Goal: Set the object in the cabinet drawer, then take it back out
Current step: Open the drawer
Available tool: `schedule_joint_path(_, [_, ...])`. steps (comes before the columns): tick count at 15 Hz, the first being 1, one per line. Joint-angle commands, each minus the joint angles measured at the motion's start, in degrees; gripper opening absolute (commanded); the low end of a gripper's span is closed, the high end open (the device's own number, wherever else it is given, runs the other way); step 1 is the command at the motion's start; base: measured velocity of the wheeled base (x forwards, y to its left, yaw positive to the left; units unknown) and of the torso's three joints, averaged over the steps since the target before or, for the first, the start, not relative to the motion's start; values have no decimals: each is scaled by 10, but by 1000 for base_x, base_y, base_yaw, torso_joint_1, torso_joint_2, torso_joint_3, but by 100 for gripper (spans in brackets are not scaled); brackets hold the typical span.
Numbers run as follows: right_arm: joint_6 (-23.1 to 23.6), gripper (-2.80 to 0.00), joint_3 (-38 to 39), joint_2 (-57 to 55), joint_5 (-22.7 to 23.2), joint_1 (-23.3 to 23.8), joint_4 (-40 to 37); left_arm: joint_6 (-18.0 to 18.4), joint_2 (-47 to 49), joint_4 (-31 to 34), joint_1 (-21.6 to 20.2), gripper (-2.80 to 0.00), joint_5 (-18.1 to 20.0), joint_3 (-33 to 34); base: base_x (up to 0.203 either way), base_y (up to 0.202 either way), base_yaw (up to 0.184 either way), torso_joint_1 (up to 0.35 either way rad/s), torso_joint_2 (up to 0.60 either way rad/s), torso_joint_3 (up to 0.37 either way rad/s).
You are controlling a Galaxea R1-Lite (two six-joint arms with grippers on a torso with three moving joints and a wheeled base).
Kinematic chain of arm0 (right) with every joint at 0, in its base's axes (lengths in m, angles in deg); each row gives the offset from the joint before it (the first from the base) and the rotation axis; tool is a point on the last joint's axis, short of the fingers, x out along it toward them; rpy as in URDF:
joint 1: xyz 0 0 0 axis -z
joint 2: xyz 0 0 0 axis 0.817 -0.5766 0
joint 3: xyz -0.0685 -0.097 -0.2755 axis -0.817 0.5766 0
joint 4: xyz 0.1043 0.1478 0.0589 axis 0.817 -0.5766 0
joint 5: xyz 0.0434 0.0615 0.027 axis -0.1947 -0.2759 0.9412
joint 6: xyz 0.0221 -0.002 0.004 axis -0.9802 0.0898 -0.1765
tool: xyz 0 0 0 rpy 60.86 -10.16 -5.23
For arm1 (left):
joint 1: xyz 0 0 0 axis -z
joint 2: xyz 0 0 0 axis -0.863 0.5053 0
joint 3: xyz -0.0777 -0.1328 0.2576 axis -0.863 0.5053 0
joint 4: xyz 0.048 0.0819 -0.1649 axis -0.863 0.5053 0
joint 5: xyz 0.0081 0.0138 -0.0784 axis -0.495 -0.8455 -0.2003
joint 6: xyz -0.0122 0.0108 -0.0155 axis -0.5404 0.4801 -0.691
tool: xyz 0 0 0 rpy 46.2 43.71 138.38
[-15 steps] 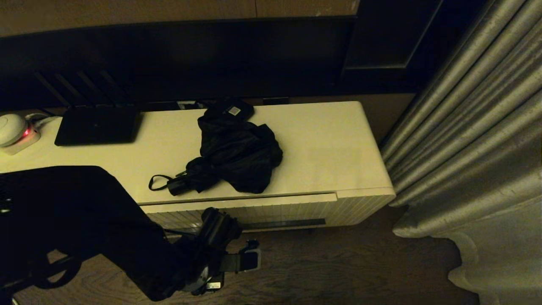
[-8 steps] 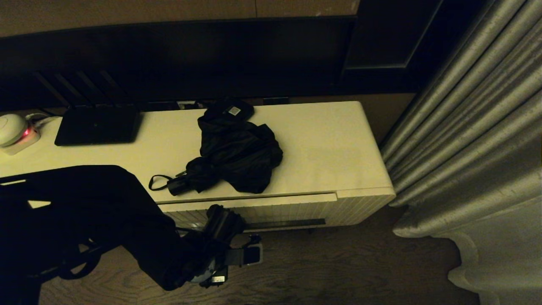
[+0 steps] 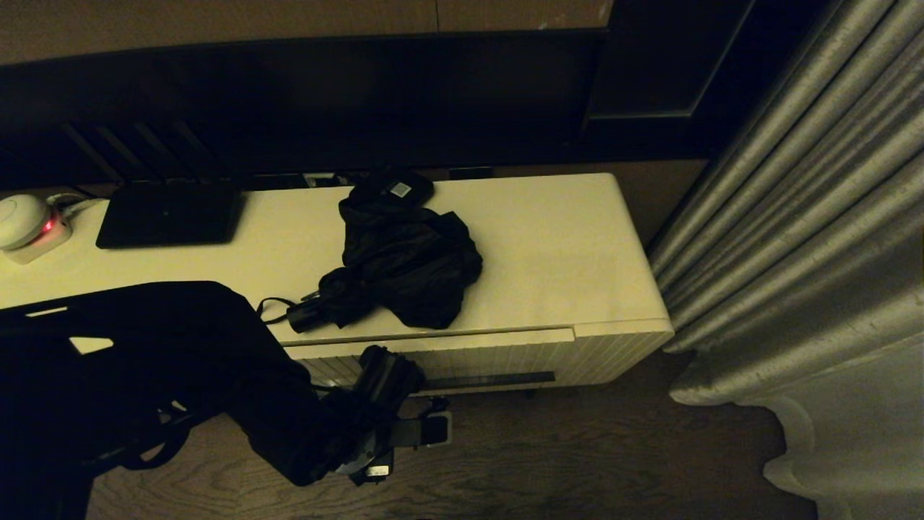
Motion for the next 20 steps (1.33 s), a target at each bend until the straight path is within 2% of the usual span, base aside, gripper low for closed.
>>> schedule_joint_path(1, [0, -280, 1, -1, 0, 0, 0, 5, 6, -5, -1, 0, 0, 1, 0, 0, 0, 0, 0, 0])
schedule_joint_path(6, [0, -280, 1, -1, 0, 0, 0, 10, 7, 1, 0, 0, 6, 4, 0, 0, 0, 0, 0, 0])
schedule_joint_path(12, [0, -280, 1, -1, 0, 0, 0, 16, -10, 4, 0, 0, 31, 34, 0, 0, 0, 0, 0, 0])
schedule_joint_path(20, [0, -280, 0, -1, 0, 0, 0, 17, -47, 2, 8, 0, 32, 75, 0, 0, 0, 0, 0, 0])
